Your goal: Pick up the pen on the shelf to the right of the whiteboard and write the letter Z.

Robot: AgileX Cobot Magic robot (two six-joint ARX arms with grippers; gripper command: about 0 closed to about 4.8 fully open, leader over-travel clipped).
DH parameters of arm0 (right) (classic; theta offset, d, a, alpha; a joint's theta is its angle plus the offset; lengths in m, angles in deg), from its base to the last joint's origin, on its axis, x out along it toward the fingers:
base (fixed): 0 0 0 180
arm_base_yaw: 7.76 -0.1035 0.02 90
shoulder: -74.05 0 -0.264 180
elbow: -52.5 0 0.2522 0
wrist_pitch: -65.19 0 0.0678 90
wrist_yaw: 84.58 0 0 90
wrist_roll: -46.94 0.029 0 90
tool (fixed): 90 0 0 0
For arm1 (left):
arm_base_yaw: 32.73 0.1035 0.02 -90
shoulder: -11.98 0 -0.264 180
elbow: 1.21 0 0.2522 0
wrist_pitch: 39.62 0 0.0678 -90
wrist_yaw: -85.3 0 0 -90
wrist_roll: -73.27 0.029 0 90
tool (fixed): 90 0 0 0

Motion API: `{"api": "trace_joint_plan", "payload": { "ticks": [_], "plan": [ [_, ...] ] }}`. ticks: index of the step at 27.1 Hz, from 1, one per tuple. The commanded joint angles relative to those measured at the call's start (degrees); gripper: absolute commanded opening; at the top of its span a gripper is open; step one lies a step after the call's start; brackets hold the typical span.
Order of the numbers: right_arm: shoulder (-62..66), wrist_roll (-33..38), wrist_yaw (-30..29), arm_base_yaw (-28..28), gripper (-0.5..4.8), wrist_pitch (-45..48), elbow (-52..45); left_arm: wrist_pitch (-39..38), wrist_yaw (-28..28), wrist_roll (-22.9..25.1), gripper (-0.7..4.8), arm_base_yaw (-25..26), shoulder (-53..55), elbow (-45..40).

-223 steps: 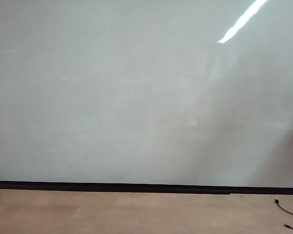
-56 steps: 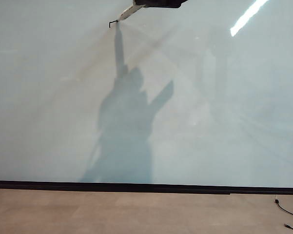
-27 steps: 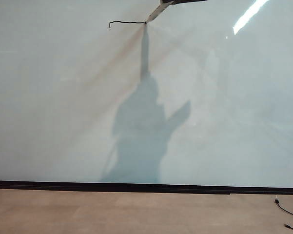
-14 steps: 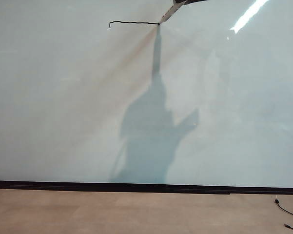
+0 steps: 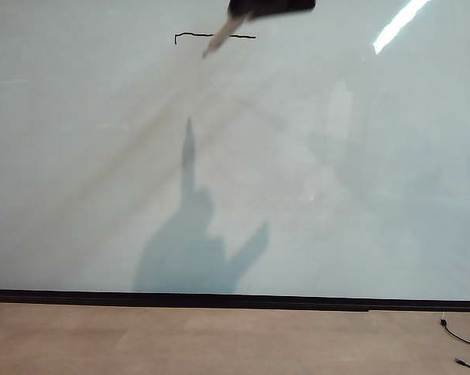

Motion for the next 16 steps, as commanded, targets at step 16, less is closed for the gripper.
{"api": "trace_joint_plan", "payload": {
  "ticks": [16],
  "plan": [
    [14.88,-1.62,-4.81,0.74,-0.06,2.69,7.17,0.33,-0.02,0.26,-0.04,-0.02,0.02,0.11]
  ]
}}
